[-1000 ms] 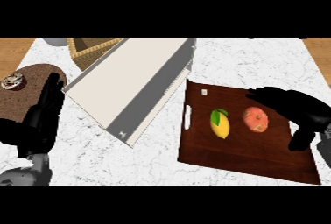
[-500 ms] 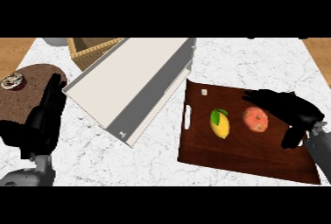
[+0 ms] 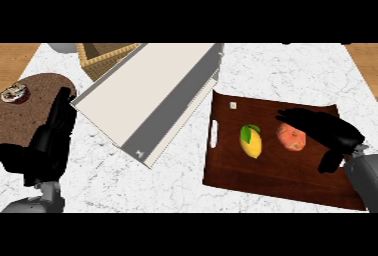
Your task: Pick the squash from the tray and place it in the tiered shelf
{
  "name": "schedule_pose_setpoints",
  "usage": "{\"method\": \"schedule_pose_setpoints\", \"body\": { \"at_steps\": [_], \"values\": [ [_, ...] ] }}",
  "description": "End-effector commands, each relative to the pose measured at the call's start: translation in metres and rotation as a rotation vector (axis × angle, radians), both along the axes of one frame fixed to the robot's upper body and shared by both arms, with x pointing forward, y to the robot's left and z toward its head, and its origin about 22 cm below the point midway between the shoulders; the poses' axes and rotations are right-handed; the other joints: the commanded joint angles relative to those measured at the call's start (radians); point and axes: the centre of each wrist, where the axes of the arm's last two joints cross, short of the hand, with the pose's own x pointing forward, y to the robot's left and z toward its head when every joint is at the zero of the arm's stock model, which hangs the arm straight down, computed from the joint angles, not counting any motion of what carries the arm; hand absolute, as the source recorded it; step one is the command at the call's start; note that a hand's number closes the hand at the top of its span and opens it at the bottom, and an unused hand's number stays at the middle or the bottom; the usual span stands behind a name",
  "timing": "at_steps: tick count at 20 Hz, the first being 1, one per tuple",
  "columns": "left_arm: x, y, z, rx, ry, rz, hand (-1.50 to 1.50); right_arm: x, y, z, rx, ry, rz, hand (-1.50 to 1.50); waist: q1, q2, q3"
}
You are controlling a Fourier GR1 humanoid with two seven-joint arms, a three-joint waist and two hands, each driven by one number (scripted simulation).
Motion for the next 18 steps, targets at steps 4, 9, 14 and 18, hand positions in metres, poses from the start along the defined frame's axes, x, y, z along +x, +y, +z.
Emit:
{"method": "schedule_pose_setpoints", "body": {
  "at_steps": [4, 9, 14, 18],
  "values": [
    [-0.005, -0.002, 0.005, 0.013, 0.005, -0.004, 0.00, 0.016, 0.018, -0.007, 0.004, 0.013, -0.014, -1.50, 0.002, 0.000, 0.000],
    [0.010, -0.012, 0.003, 0.009, -0.001, 0.002, 0.00, 0.006, 0.017, -0.036, -0.084, 0.089, 0.030, 1.50, 0.000, 0.000, 0.000],
    [-0.004, 0.005, 0.003, 0.001, -0.005, -0.007, 0.00, 0.011, 0.012, -0.047, -0.090, -0.039, 0.122, 1.50, 0.005, 0.001, 0.000],
    [-0.006, 0.001, 0.006, -0.003, 0.007, 0.006, 0.00, 0.006, 0.046, -0.051, -0.039, -0.111, 0.148, 1.50, 0.000, -0.002, 0.000]
  ]
}}
